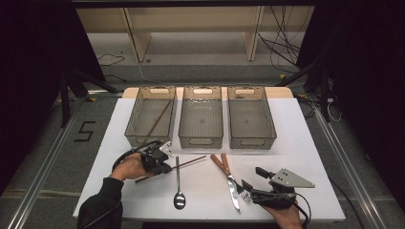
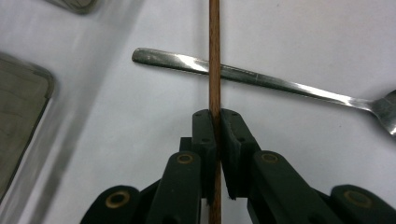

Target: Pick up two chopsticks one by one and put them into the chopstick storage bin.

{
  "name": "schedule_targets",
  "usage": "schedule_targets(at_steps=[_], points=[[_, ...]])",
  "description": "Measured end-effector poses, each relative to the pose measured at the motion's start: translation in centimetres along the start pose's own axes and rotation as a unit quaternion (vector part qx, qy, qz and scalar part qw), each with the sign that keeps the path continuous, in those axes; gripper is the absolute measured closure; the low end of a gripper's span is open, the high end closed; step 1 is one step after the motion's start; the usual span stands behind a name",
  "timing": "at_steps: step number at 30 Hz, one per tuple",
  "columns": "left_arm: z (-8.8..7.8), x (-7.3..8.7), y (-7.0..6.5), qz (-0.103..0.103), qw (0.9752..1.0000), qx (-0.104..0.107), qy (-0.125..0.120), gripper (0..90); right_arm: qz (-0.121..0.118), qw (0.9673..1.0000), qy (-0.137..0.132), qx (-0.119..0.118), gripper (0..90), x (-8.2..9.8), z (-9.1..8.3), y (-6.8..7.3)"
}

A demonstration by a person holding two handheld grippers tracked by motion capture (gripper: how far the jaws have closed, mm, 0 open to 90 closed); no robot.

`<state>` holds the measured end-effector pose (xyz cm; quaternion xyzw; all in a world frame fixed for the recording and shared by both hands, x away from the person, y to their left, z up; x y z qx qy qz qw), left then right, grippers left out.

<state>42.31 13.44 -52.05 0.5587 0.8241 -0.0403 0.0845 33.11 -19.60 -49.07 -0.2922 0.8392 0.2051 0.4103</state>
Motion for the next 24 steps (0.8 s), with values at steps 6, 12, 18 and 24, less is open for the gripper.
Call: schedule_targets(at_steps=[6,12,18,24], points=[[-1.1,0.2,0.0,-0.01,0.9999,0.002,-0.013,84.5,0.001,1.0,0.0,0.0,29.8,0.0,-0.1,0.0],[-2.5,0.3,-0.6,0.001,0.9998,0.003,-0.018,84.5,0.0,1.0,-0.001,0.001,29.9,0.0,-0.1,0.0],[-3.7,0.3,-0.7,-0.005,0.9993,0.003,-0.038,84.5,0.0,1.0,-0.003,0.002,29.8,0.0,-0.1,0.0],[-4.5,0.5,-0.3,-0.014,0.9981,0.002,-0.059,84.4,0.0,1.0,-0.002,0.002,29.8,0.0,-0.1,-0.1]])
Point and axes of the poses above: each handheld gripper's, and its own axes: z roughly forward along the jaws, x roughly out of its underside, y roughly to its left, the point moved 6 cm from there along z, roughly forward along the jaws, and after that the axes turned 13 degrees about y, right-handed, at the moved point
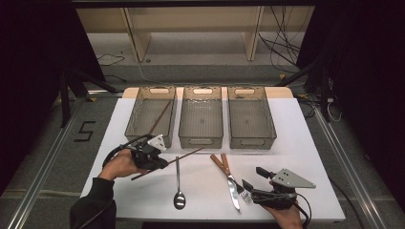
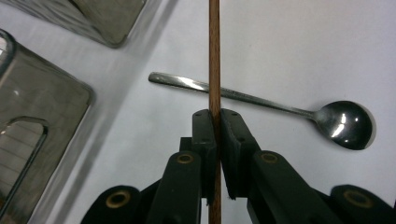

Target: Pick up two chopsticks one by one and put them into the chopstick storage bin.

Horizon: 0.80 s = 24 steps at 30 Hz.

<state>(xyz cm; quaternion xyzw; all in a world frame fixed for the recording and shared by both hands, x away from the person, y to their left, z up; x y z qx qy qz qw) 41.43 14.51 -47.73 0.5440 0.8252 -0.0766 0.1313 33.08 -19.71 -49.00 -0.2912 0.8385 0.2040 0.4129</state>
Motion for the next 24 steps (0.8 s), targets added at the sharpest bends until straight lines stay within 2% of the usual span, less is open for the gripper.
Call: schedule_targets(at_steps=[6,11,13,18,24], points=[[-1.1,0.2,0.6,-0.023,0.9992,-0.006,-0.031,84.5,0.0,1.0,-0.001,0.0,29.8,0.0,0.0,0.0],[-1.8,0.4,1.5,-0.055,0.997,-0.017,-0.053,84.4,0.0,1.0,0.0,0.0,29.8,0.0,0.0,0.0],[-2.0,0.5,1.9,-0.072,0.9952,-0.025,-0.061,84.4,0.001,1.0,0.001,-0.001,29.8,0.0,0.0,0.1],[-2.3,0.9,2.7,-0.107,0.9909,-0.029,-0.077,84.5,0.001,1.0,0.001,-0.001,29.8,0.0,0.0,0.0],[-2.7,1.2,3.6,-0.142,0.9852,-0.04,-0.088,84.4,0.001,1.0,0.0,-0.001,29.8,0.0,0.0,0.1]])
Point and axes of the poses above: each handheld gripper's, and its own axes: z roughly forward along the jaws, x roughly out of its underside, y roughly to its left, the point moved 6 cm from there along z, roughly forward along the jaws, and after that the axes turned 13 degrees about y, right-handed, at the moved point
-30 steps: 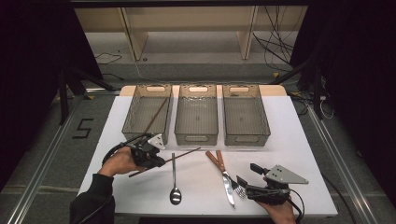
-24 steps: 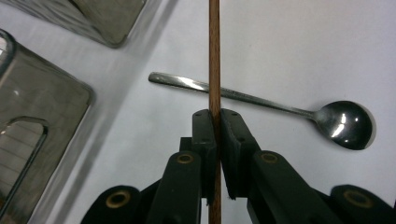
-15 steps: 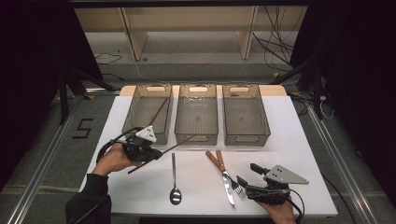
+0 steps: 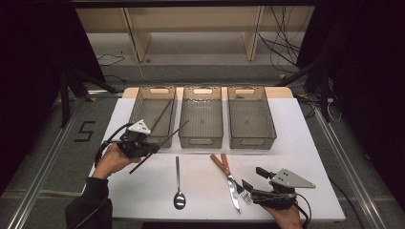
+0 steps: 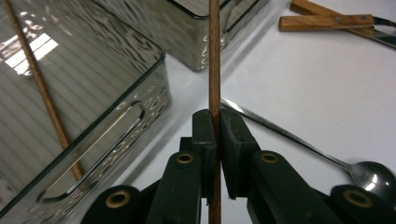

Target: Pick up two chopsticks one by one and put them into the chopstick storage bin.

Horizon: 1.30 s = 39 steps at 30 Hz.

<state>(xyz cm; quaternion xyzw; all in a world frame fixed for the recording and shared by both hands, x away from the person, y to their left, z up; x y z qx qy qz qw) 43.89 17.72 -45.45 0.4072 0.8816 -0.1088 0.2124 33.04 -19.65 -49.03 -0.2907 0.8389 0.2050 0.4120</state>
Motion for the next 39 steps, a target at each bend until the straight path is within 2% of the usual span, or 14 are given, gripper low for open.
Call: schedule_targets(at_steps=[5,11,15,20,25,28,37,39], points=[[-0.2,0.1,0.9,-0.03,0.9995,-0.006,-0.012,84.4,0.0,1.0,0.0,0.0,29.8,0.0,0.0,0.0],[-1.2,0.1,2.2,-0.071,0.9969,-0.01,-0.032,84.4,0.007,1.0,-0.003,0.001,29.8,0.0,0.0,-0.2],[-1.4,-0.3,3.4,-0.087,0.9956,-0.015,-0.032,84.4,0.008,1.0,-0.004,0.001,29.8,0.0,0.0,-0.2],[-2.1,-1.4,5.1,-0.096,0.9946,-0.022,-0.032,84.5,0.006,1.0,-0.003,-0.002,29.8,0.0,0.1,-0.1],[-2.4,-2.7,6.7,-0.105,0.9935,-0.02,-0.037,84.4,0.009,1.0,-0.004,-0.002,29.8,0.0,0.1,-0.2],[-2.8,-3.4,7.5,-0.103,0.9937,-0.016,-0.039,84.4,0.008,1.0,-0.004,-0.002,29.8,0.0,0.1,-0.2],[-3.1,-5.6,9.9,-0.093,0.9938,-0.044,-0.042,84.4,0.01,0.9999,-0.004,-0.003,29.8,0.0,0.1,-0.3],[-3.1,-5.9,10.4,-0.098,0.9931,-0.046,-0.044,84.4,0.01,0.9999,-0.004,-0.002,29.8,0.0,0.1,-0.3]])
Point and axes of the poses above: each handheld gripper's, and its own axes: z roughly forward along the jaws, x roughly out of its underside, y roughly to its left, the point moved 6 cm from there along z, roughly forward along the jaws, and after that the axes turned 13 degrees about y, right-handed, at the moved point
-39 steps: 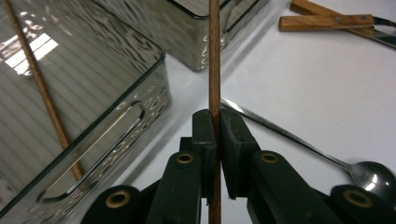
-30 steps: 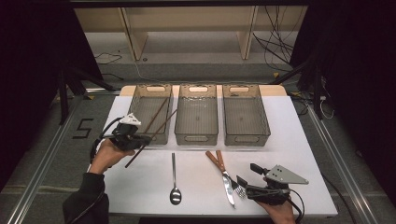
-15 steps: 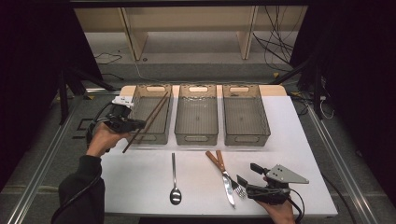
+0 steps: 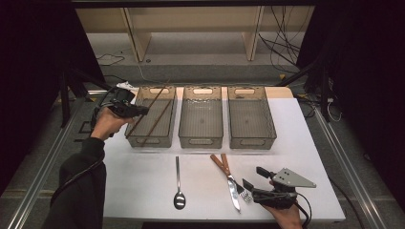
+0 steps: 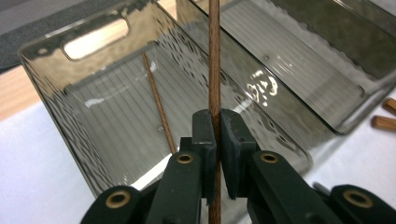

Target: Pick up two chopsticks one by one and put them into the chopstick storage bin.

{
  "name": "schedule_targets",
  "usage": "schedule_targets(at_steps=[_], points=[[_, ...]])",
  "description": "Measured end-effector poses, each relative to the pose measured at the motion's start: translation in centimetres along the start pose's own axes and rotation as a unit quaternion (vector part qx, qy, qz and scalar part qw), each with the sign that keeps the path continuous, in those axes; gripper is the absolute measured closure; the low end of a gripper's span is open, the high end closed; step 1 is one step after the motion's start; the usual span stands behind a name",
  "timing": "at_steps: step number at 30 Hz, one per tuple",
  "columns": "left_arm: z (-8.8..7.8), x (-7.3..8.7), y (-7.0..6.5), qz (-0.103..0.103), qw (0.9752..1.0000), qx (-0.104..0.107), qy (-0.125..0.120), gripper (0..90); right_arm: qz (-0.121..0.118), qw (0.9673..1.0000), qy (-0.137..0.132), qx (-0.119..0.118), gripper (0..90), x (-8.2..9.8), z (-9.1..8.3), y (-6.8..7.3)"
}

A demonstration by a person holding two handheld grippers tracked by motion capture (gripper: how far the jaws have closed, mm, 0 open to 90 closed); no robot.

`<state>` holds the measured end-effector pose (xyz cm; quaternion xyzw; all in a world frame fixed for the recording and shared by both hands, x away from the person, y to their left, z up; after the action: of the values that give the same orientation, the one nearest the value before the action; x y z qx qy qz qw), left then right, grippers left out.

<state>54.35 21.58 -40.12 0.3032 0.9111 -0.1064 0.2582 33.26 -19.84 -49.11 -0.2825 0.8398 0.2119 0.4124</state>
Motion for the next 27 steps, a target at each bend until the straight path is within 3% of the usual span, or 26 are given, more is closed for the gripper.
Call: schedule_targets(at_steps=[8,13,18,27], points=[[0.3,-1.2,1.0,0.0,0.9999,-0.005,-0.009,84.4,0.0,1.0,0.0,-0.002,29.8,0.0,0.0,0.0],[0.9,-1.6,1.2,0.002,0.9998,-0.02,-0.009,84.4,-0.001,1.0,0.0,-0.003,29.8,0.0,0.1,0.1],[1.9,-1.5,1.6,0.001,0.9995,-0.029,-0.011,84.4,0.0,1.0,-0.001,-0.004,29.8,0.0,0.0,0.1],[3.1,-0.7,1.8,0.001,0.9995,-0.027,-0.013,84.3,-0.002,1.0,-0.001,-0.004,29.8,0.0,0.0,0.1]])
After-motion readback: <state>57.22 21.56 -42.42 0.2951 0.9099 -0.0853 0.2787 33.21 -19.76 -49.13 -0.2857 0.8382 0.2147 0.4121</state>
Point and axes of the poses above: each handheld gripper's, and its own axes: z roughly forward along the jaws, x roughly out of its underside, y roughly to its left, the point moved 6 cm from there along z, roughly forward along the jaws, and after that the axes turned 13 degrees about y, right-handed, at the moved point
